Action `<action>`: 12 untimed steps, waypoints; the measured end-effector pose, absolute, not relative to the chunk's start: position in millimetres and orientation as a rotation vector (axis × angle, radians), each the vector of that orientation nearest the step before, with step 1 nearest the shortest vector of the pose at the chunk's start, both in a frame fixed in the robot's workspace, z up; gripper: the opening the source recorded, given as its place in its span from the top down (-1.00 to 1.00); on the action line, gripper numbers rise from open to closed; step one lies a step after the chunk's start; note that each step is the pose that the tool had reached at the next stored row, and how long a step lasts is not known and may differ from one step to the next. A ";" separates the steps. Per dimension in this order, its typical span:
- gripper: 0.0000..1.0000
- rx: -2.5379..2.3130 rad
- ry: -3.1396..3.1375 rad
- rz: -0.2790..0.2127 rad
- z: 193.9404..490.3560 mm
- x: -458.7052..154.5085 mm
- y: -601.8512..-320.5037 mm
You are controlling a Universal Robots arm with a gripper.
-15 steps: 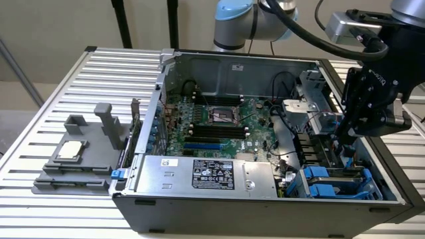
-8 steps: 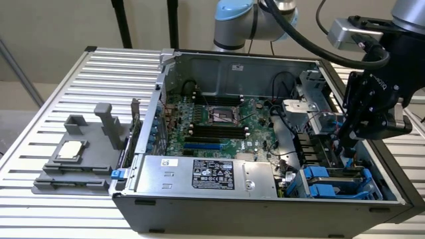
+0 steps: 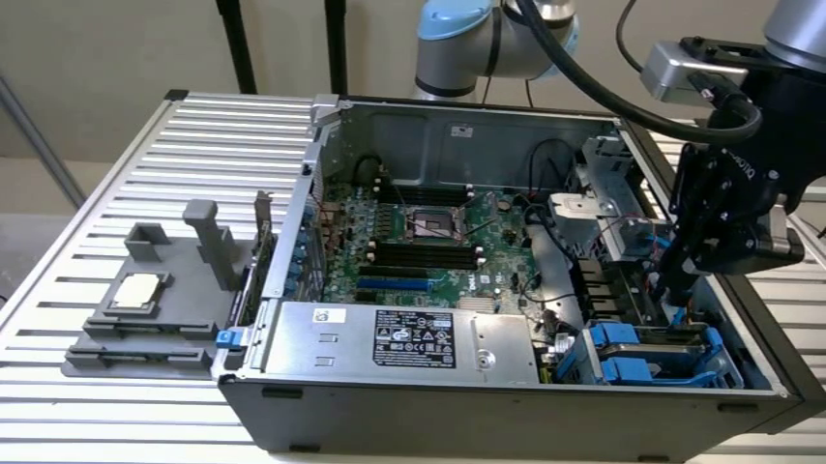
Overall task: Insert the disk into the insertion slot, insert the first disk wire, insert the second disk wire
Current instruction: 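Insert the second disk wire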
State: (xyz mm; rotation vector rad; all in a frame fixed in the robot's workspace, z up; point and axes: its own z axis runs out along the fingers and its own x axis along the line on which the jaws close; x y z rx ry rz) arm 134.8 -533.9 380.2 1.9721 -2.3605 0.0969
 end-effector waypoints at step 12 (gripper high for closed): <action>0.36 1.972 -2.360 0.097 377.5 134.9 -543.0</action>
